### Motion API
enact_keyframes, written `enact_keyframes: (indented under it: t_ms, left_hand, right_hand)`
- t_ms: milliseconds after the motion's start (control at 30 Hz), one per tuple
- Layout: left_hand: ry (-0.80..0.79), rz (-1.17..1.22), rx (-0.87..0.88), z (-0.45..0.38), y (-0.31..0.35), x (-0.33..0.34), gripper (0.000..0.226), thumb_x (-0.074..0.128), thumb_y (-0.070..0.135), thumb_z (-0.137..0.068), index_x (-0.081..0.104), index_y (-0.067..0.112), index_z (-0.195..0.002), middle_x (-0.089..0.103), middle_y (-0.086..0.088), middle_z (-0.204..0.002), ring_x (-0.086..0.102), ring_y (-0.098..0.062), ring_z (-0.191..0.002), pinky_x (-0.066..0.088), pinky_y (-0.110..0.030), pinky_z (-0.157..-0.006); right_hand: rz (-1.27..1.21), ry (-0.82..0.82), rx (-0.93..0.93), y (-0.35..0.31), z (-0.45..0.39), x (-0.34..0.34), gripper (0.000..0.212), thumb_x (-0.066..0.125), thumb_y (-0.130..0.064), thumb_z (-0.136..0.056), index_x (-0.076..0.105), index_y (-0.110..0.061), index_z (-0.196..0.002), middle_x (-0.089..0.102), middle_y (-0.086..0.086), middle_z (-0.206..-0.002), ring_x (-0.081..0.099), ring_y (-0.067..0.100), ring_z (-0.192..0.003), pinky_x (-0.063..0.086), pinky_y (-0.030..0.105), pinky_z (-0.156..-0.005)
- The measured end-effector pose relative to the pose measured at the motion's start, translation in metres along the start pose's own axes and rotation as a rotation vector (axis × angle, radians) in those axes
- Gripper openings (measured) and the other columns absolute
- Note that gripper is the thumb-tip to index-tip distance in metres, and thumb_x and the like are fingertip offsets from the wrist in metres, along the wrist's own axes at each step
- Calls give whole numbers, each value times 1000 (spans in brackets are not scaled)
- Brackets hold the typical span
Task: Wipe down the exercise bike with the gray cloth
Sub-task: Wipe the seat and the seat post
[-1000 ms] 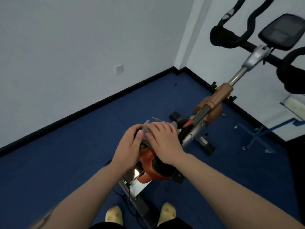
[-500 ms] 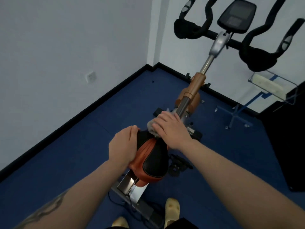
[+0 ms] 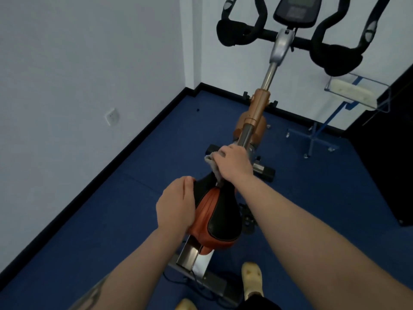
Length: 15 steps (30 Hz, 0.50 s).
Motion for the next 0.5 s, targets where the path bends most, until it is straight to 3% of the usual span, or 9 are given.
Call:
enact_keyframes:
  t_ms: [100, 200, 267, 367, 500]
  left_hand:
    - [5, 1, 11, -1, -1, 2, 37, 30, 35, -102, 67, 29, -98, 64, 13, -92, 54, -2, -79, 37, -23, -64]
    - [6, -1, 20, -1, -2, 3, 37, 30, 36, -102, 67, 29, -100, 63, 15, -94, 53, -2, -81, 36, -25, -66]
    - [3, -15, 33, -1, -2, 3, 37, 30, 36, -102, 66, 30, -103, 61, 17, -96, 53, -4, -86, 36, -27, -71]
    - [0, -8, 32, 0, -1, 2, 38, 30, 36, -102, 67, 29, -105, 61, 17, -97, 52, -3, -86, 35, -27, -72]
    - [0, 14, 17, 0, -2, 3, 37, 30, 37, -102, 67, 31, -104, 62, 17, -97, 53, -2, -83, 35, -28, -70]
  right_hand:
    - [-233, 138, 139, 5, 21, 4, 41, 38, -27, -101, 48, -13, -139, 41, 2, -144, 27, 19, -138, 25, 33, -115]
    - [-321, 263, 112, 3, 50, 10, 49, 35, -19, -103, 27, -12, -151, 23, 1, -156, 15, 18, -145, 19, 36, -120]
    - [-372, 235, 138, 7, 45, 11, 51, 34, -21, -104, 21, -12, -153, 21, 4, -156, 17, 19, -145, 20, 38, -119]
    - [-543, 138, 321, 17, 20, 8, 48, 32, -26, -105, 26, -12, -151, 27, 8, -153, 30, 25, -140, 29, 41, -115]
    - [-609, 165, 260, 16, 43, 10, 53, 32, -29, -105, 18, -18, -155, 18, 0, -159, 28, 20, -142, 25, 35, -117]
Point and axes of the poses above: each hand's wrist, its own z-axis away from the middle knuckle, its own x-axis out of the palm, y = z × x, the point moved 6 cm from there along -z, towards the middle knuckle
